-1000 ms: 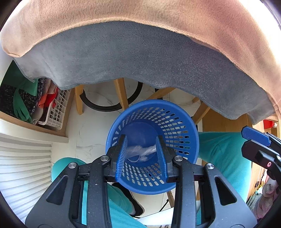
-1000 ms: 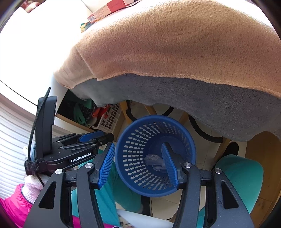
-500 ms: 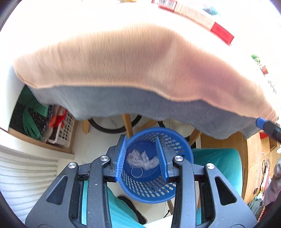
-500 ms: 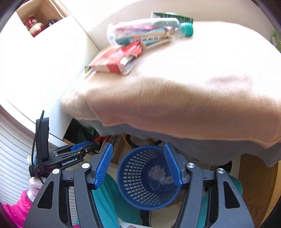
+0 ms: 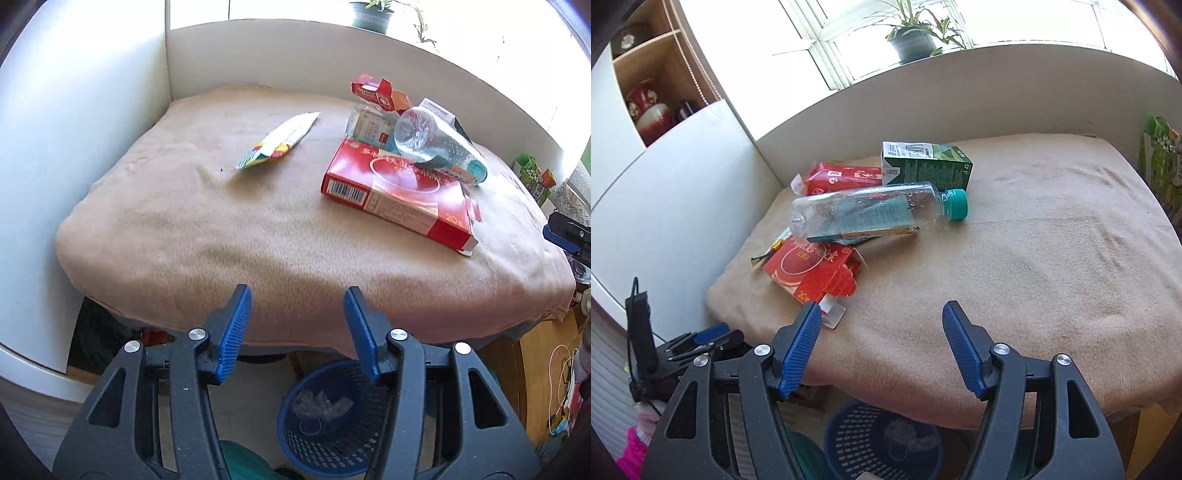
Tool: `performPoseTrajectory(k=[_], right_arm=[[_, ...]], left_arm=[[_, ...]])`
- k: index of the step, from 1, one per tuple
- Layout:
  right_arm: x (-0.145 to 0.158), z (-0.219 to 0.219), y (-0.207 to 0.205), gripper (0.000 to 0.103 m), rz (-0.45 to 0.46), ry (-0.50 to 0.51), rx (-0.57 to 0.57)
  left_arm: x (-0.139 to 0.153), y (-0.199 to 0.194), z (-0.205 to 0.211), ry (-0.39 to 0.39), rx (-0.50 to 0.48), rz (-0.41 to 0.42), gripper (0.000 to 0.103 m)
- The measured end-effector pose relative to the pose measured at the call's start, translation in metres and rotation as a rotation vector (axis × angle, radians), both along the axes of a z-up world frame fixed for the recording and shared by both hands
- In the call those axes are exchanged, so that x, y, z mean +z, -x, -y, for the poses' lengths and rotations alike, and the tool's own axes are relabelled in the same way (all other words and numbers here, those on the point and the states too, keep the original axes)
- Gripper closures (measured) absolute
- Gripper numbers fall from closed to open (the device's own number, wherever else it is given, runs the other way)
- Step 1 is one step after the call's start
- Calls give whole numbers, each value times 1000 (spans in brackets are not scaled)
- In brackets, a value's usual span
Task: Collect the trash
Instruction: 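Grasp the clear teal-capped bottle with the right tool while the left tool grasps the white wrapper strip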
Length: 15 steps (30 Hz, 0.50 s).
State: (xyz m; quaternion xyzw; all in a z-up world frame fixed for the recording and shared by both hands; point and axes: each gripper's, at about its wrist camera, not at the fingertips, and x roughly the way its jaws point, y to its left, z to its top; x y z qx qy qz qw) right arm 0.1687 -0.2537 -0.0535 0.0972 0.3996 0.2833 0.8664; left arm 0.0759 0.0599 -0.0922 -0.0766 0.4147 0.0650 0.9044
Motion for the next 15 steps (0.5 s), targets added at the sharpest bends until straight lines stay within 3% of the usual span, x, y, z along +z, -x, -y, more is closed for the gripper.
performPoseTrajectory(k=[7,15], right_arm=[[1,-11,-43,32,-56,-54,-111],[-9,-22,-90,32,-194,-176,-209]], left_arm=[[28,-55,-11,-61,-6,24,49],[31,-119,-27,-32,-26,-16,49]])
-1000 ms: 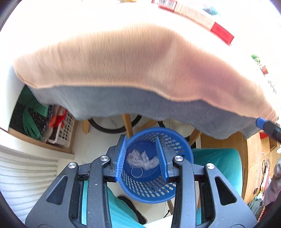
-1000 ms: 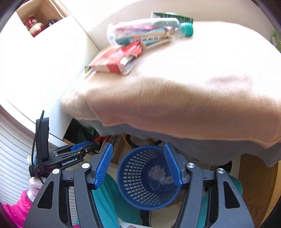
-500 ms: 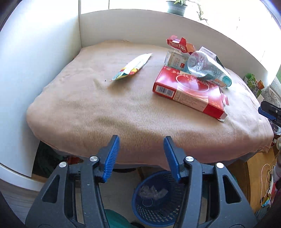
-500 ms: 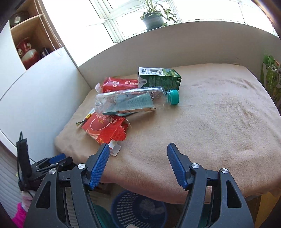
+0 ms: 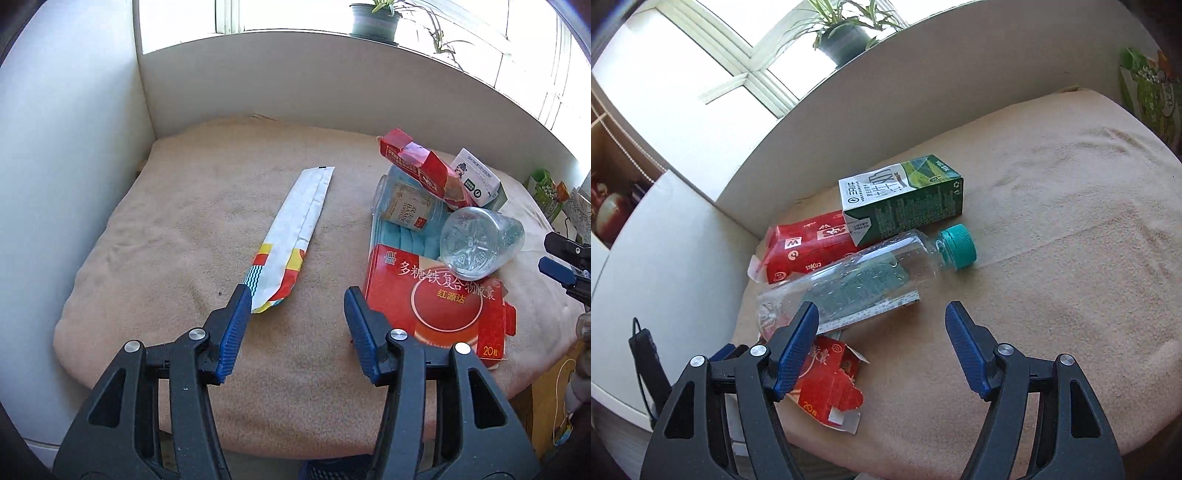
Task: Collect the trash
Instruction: 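Grasp the clear teal-capped bottle with the right tool while the left tool grasps the white wrapper strip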
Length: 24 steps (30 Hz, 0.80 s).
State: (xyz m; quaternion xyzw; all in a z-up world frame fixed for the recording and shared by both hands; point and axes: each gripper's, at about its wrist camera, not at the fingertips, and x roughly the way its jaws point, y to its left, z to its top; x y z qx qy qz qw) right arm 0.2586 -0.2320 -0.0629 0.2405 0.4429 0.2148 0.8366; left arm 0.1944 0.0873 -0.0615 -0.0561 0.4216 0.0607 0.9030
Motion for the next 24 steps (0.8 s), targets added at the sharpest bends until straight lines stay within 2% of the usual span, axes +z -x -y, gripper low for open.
performPoseTrajectory(k=[8,14,21,24], right_arm=[[-36,1,-31,32,-200,-225,-140],[-51,-5,-41,30,-270,-350,-186],[-58,-10,-46,30,-301,-407,-218],[-60,-12,-48,30,-303,-399,-216]], left_arm=[[-9,-32,-4,-13,-23,-37,49],[-16,-62,-12,11,-27,-78,49],[-40,-102,-21,-23,-26,-154,49],[-51,-112,-30,24,-18,-174,49]])
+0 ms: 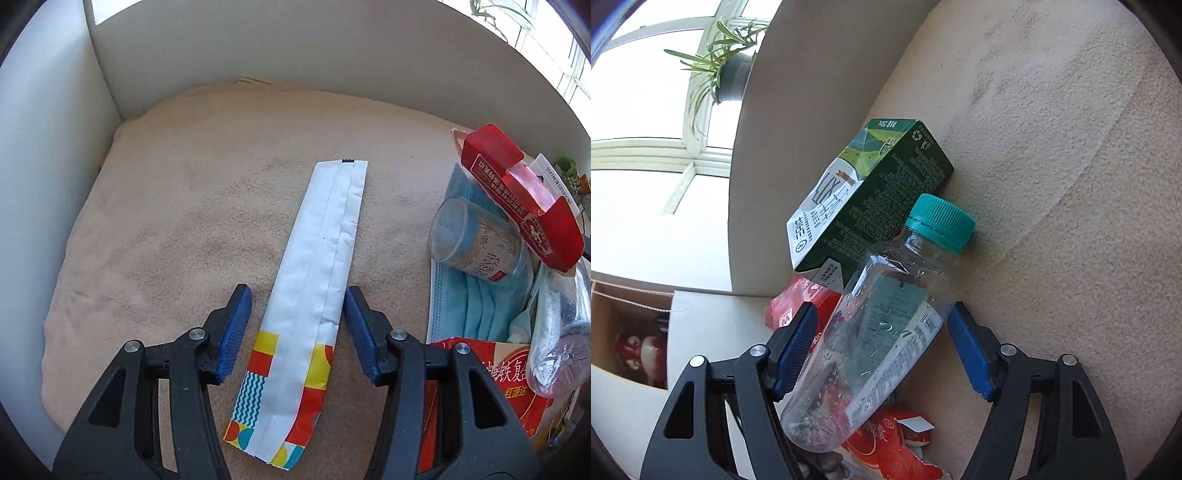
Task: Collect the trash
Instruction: 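Grasp the clear teal-capped bottle with the right tool while the left tool grasps the white wrapper strip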
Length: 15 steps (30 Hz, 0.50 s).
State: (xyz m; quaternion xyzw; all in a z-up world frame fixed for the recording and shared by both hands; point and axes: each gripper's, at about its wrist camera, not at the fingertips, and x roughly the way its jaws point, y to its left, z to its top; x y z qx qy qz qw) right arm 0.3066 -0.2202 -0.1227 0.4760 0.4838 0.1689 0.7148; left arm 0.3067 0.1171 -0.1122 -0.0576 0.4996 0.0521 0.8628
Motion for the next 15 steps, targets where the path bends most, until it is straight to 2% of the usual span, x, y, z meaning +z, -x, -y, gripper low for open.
performPoseTrajectory(k=[3,8,11,15], right_arm=[[1,1,3,30,5,-1,10],[-2,6,5,37,5,-35,-2],[0,6,10,38,28,-47,-1],[5,6,16,40,58,-77,-1]], left_arm=[[-3,-2,-10,49,21,19,52],[-5,1,-23,67,34,30,68],[-7,5,-33,109,60,40,69],[-8,21,-42,119,68,48,74]])
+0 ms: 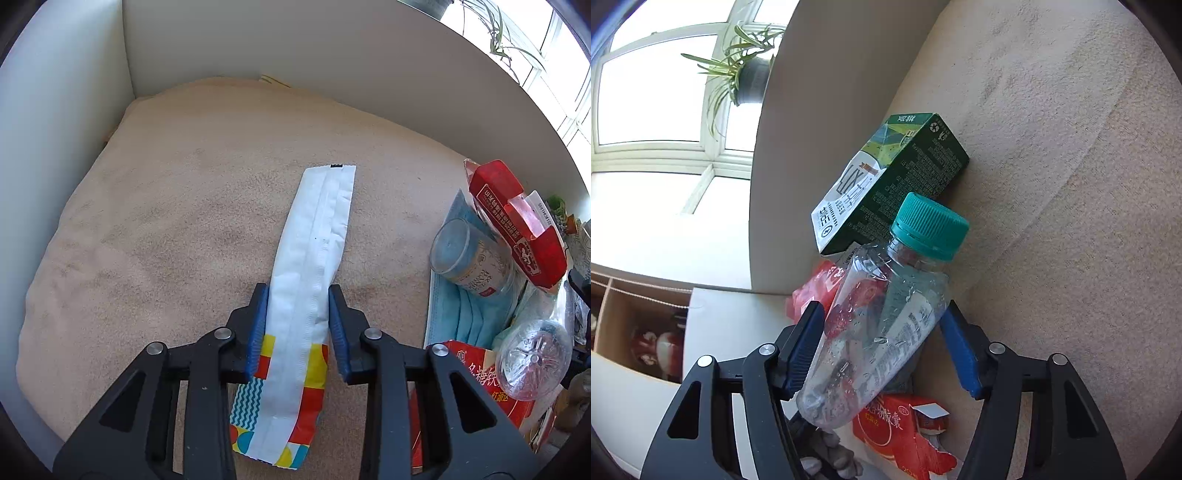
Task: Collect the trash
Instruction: 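Grasp the clear teal-capped bottle with the right tool while the left tool grasps the white wrapper strip, then carry the bottle and wrapper strip down over the blue wastebasket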
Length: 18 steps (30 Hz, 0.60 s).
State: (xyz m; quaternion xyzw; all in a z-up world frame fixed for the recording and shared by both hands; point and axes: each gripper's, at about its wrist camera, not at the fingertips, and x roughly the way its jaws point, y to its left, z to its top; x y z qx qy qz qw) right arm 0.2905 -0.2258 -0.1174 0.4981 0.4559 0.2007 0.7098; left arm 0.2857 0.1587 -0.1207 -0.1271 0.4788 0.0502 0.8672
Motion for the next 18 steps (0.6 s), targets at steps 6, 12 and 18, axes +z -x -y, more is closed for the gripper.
performPoseTrajectory(k=[6,12,18], right_arm=[[27,1,8,43,136,48,18],[52,3,21,43,270,122,63],[78,8,38,43,386,204,102]], left_arm=[[8,13,-11,36,11,28,74],[20,34,-19,45,23,68,74],[36,59,-7,51,8,119,74]])
